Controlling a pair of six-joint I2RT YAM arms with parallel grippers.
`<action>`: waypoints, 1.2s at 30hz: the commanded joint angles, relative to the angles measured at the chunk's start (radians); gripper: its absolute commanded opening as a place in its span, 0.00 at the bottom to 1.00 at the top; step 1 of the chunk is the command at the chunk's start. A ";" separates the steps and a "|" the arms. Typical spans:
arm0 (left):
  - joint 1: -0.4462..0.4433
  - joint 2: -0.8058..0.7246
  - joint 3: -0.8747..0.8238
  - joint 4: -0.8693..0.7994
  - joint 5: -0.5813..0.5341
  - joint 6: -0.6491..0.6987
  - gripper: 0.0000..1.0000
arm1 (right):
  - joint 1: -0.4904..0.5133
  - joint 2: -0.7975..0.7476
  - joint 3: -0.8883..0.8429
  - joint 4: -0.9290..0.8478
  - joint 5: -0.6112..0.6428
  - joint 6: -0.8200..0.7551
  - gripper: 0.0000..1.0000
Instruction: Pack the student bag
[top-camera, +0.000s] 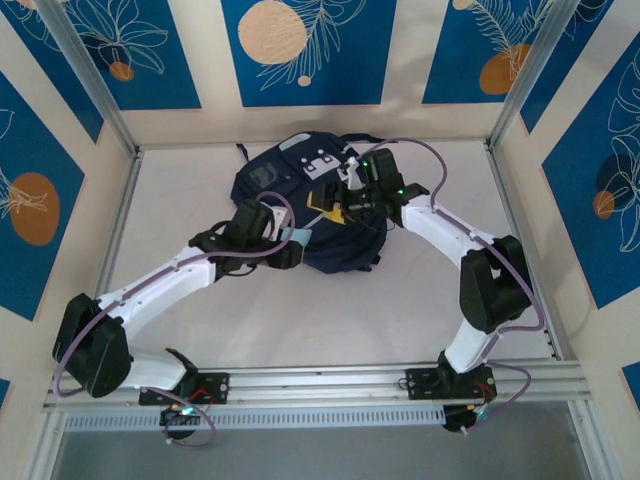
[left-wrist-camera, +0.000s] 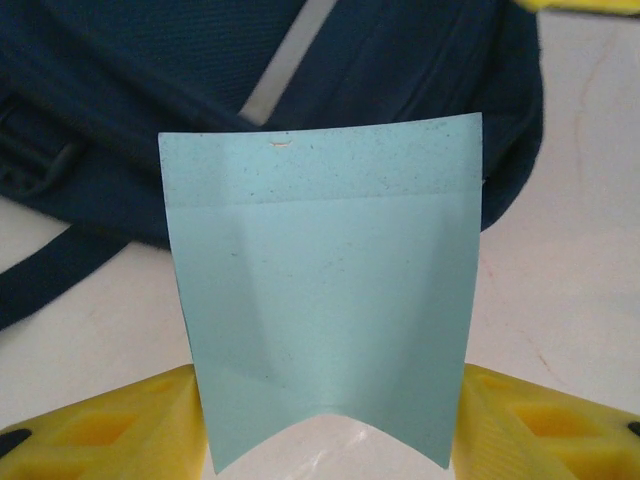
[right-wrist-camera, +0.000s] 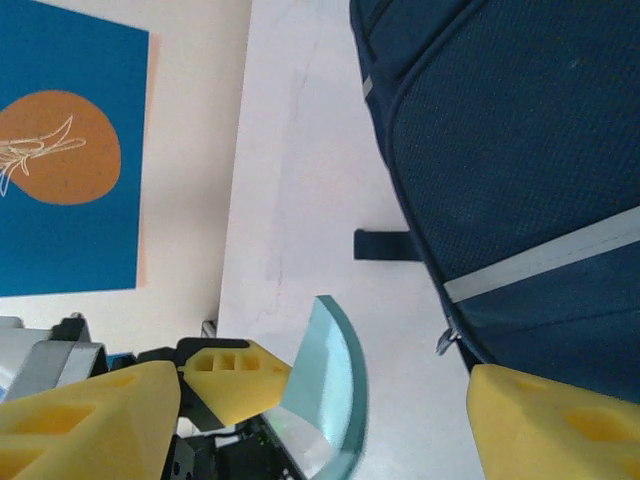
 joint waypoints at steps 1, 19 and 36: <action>-0.016 0.022 0.047 0.081 0.027 0.039 0.60 | 0.009 0.030 0.002 -0.013 -0.067 0.030 0.71; -0.054 0.077 0.075 0.105 -0.015 0.050 0.78 | 0.000 -0.010 -0.085 -0.014 -0.099 0.064 0.09; -0.074 0.384 0.433 -0.026 -0.123 0.311 0.86 | -0.425 -0.297 -0.275 -0.223 0.014 -0.092 0.00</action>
